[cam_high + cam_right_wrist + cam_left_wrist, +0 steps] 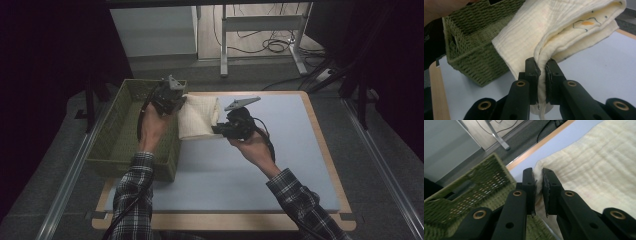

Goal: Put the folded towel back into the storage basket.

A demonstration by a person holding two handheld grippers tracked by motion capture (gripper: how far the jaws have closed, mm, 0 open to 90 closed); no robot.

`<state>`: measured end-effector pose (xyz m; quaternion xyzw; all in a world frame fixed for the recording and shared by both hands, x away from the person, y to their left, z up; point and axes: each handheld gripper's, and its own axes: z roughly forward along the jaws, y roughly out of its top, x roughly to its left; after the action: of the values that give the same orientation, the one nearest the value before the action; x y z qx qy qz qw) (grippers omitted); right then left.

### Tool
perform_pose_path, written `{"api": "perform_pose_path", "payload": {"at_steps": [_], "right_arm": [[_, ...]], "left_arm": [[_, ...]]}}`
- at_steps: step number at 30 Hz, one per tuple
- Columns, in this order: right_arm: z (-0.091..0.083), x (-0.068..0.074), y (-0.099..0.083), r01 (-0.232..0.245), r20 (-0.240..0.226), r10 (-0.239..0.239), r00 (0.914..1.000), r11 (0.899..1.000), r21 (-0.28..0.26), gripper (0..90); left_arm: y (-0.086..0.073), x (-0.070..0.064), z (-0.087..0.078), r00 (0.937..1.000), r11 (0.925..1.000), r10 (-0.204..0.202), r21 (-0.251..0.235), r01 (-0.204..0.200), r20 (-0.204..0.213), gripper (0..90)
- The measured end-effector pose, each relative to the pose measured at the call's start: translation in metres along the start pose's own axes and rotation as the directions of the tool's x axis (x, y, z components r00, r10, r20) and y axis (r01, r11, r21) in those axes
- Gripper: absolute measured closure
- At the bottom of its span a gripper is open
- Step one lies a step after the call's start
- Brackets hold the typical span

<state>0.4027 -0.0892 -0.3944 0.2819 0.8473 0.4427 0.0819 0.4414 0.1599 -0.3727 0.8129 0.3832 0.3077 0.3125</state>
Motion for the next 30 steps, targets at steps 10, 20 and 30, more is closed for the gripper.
{"api": "perform_pose_path", "payload": {"at_steps": [10,20,30], "right_arm": [[0.026,0.025,0.027,0.029,-0.032,-0.029,0.9991,0.999,-0.015,81.8],[0.063,0.053,0.045,0.073,-0.056,-0.072,0.9958,0.997,0.002,81.3],[0.111,0.083,0.056,0.098,-0.1,-0.094,0.9906,0.994,0.039,81.3]], "left_arm": [[-0.013,0.028,-0.025,0.9967,0.9998,-0.011,0.015,0.013,-0.081,81.6],[-0.042,0.054,-0.04,0.9888,0.9975,-0.051,0.041,0.057,-0.14,81.6],[-0.08,0.079,-0.049,0.9808,0.9917,-0.087,0.078,0.102,-0.174,81.5]]}}
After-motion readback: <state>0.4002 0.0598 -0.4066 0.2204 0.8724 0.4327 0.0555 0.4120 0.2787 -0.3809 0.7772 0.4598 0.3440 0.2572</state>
